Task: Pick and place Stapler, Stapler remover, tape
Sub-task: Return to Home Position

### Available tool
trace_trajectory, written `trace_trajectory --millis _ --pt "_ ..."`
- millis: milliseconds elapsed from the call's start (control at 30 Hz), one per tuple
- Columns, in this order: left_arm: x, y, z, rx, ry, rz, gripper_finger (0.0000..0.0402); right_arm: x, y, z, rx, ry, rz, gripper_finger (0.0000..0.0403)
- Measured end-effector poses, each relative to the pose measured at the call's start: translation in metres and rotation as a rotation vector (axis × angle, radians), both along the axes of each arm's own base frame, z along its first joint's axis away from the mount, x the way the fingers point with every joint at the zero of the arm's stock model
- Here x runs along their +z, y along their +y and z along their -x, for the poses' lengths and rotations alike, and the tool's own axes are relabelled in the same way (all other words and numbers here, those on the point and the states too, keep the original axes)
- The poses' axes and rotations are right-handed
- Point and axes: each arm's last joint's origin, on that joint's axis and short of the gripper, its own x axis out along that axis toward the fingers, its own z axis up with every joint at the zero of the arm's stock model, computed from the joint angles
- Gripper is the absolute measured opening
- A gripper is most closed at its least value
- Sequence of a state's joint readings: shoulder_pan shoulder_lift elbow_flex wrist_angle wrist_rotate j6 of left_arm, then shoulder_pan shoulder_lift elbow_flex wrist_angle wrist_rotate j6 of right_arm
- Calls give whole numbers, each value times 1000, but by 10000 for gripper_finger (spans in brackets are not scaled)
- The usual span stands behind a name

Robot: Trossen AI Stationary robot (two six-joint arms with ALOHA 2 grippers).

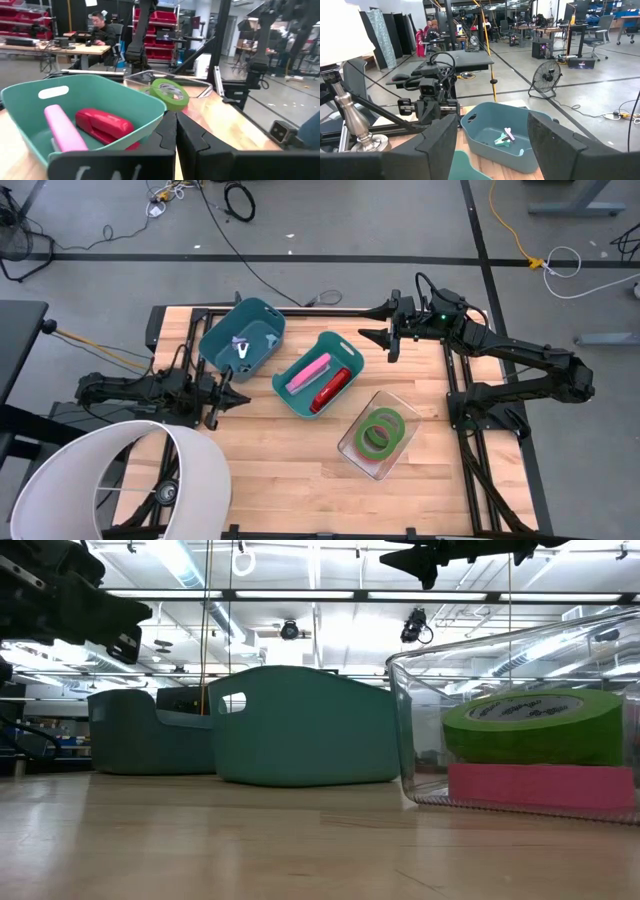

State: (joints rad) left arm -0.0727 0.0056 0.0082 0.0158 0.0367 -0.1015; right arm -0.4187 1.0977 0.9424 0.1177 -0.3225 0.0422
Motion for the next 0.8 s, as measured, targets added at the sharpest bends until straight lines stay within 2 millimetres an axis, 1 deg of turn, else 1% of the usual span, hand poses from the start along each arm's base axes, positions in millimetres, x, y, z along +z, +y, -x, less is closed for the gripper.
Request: trace_trajectory --millis 300,800 --pt "2 0 0 7 -28 -6 32 0 0 0 0 0 0 239" --pt "4 0 0 7 -44 -5 37 0 0 0 0 0 0 239"
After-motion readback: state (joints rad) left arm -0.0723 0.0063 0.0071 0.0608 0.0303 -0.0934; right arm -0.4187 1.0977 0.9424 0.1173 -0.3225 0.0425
